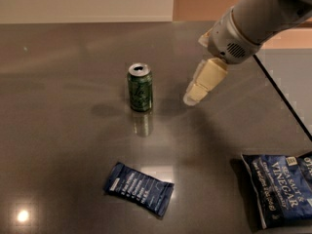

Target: Move green can near rxbar blueberry

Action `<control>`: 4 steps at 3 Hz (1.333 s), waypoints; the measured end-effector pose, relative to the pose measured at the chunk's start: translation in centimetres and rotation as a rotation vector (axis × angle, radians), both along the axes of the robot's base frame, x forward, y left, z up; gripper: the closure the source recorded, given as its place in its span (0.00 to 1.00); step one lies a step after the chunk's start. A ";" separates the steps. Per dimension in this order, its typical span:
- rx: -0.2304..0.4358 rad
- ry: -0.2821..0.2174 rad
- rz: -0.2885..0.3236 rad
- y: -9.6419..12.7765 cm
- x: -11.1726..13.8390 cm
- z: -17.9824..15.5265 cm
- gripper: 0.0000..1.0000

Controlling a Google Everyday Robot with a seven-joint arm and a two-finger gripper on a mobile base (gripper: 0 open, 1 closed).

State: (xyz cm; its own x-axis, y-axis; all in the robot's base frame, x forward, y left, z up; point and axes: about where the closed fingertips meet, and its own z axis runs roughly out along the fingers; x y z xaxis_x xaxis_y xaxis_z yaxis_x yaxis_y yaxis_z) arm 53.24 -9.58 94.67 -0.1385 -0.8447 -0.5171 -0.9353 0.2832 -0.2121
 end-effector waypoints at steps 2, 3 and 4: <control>0.120 0.034 0.059 6.7 3.0 -2.0 0.00; 0.151 0.053 0.083 9.1 3.8 -2.8 0.00; 0.164 0.066 0.105 10.9 4.7 -3.6 0.00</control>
Offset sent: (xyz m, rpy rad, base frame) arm 0.0494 0.1042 -0.0319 0.1845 0.0582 0.0898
